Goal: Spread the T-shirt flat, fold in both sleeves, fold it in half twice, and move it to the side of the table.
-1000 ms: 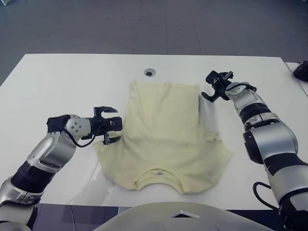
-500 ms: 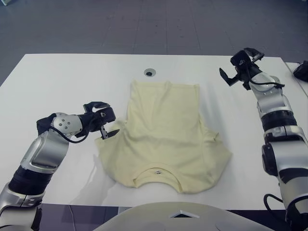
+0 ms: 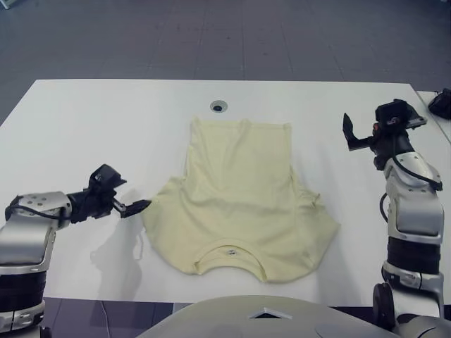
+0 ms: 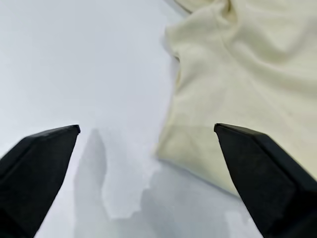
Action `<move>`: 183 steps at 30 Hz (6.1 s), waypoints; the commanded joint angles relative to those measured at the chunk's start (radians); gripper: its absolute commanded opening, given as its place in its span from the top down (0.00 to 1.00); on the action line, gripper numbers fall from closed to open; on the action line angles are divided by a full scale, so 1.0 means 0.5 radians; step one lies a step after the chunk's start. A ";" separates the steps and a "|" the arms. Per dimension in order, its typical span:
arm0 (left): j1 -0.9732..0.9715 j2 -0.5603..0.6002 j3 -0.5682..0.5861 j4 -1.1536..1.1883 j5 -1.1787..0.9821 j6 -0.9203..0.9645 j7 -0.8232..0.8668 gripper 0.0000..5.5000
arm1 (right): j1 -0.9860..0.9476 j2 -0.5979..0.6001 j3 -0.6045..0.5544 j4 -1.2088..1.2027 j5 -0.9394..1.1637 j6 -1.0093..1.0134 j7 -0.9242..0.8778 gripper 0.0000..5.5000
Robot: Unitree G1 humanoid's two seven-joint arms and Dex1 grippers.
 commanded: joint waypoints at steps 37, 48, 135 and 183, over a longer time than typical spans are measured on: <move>-0.254 0.181 -0.321 0.894 0.040 -0.413 0.307 1.00 | 0.007 -0.038 -0.024 -0.259 0.094 0.395 -0.101 0.02; -0.310 0.418 -0.272 0.764 0.004 -0.502 0.007 1.00 | 0.066 -0.013 -0.008 -0.284 0.080 0.381 -0.125 0.02; -0.546 -0.343 0.303 -0.474 -0.874 0.334 0.924 0.02 | 0.911 0.010 -0.473 -0.839 1.975 1.951 0.151 0.02; -0.625 -0.257 0.114 -0.419 -0.880 0.347 1.013 0.02 | 0.938 -0.651 0.114 -0.250 2.956 1.077 -0.832 0.99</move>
